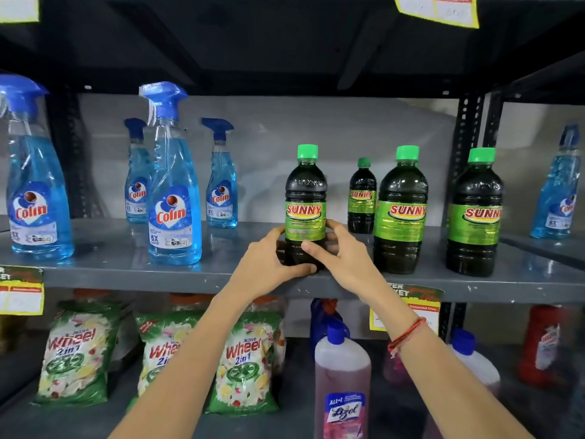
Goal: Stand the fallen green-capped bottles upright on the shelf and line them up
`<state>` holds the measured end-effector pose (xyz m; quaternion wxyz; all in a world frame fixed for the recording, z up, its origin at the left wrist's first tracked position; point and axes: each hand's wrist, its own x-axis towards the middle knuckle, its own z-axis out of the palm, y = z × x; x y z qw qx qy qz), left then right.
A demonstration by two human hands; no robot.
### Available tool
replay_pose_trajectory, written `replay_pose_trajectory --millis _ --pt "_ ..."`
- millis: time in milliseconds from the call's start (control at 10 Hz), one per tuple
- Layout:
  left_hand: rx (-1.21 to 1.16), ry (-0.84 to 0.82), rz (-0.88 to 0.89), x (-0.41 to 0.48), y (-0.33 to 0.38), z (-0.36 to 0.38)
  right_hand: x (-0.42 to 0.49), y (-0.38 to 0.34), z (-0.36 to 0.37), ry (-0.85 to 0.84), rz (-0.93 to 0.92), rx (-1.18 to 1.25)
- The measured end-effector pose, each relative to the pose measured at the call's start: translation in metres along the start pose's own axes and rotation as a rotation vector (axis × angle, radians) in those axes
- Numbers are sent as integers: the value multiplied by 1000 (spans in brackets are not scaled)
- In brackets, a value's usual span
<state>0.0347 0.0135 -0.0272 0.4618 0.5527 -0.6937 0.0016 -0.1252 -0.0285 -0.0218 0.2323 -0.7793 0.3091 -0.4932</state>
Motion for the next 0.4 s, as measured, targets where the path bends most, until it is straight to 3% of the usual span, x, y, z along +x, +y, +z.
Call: replay_pose_trajectory --millis 300,400 --pt "-10 31 37 -1 -2 -1 -2 0 0 10 -52 -14" --pt "-88 103 32 -4 3 0 -12 -3 -9 247 -156 -123"
